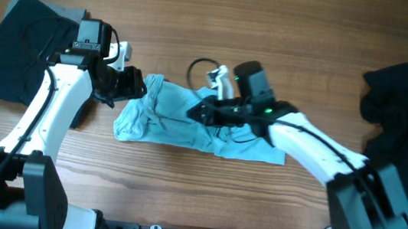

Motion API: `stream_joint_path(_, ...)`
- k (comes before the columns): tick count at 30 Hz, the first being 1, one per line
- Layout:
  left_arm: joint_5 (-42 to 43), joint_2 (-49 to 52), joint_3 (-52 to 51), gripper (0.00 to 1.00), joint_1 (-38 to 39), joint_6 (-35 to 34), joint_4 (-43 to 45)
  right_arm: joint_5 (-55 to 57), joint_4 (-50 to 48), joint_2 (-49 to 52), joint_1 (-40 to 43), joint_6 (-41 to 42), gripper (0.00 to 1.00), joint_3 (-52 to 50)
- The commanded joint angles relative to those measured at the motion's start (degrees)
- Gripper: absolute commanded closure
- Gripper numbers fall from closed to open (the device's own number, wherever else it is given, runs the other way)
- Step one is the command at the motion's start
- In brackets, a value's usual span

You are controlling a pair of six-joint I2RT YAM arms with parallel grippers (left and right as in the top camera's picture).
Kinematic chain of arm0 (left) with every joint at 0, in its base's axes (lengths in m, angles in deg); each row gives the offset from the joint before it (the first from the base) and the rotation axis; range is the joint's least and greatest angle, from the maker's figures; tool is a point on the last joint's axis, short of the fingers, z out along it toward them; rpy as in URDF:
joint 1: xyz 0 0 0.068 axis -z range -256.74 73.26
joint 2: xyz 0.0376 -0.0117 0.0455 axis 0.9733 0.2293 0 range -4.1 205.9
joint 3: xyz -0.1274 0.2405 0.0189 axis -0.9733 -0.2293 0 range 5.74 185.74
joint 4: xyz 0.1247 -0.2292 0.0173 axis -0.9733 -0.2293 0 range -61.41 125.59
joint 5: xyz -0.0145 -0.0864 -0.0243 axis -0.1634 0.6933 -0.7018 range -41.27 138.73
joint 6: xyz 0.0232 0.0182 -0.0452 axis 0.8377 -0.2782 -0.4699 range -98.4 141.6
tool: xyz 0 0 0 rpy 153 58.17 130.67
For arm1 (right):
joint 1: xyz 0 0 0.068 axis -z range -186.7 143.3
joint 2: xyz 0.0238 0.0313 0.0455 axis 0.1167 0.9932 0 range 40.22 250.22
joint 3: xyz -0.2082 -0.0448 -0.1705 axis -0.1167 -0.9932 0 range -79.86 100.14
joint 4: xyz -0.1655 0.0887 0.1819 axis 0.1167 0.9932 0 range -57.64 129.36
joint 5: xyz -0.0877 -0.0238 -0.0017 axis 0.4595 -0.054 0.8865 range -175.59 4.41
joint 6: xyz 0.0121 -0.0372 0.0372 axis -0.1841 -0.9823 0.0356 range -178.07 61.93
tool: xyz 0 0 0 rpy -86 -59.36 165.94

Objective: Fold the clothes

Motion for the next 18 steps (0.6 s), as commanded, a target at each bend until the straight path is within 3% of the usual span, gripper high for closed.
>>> stream_joint_path(1,0.5,-1.0,0.9,0.40,-0.3,0.1,-0.1,10.2,11.5,-3.7,4.9,2.8,0.93,0.9)
stream_joint_path(5,0.5,-1.0,0.9,0.39,-0.3,0.1,-0.1,27.0,32.3,-3.7,7.4,7.5,0.94,0.7)
stream_joint_path(9,0.5,-1.0,0.9,0.39,-0.3,0.1,-0.1,24.3,33.3,-3.1,5.0,7.6,0.94,-1.2)
stream_joint_path(11,0.5,-1.0,0.9,0.39,-0.3,0.1,-0.1,19.7,26.0,-2.6,1.8,7.3,0.96,-2.1)
stream_joint_path(16,0.5,-1.0,0.9,0.39,-0.3,0.1,-0.2,7.7,-2.9,-1.9,-6.4,6.1,0.96,-2.5)
stream_joint_path(18,0.5,-1.0,0.9,0.39,-0.3,0.1,-0.7,6.9,-7.8,-2.1,-7.6,6.4,0.96,-2.3)
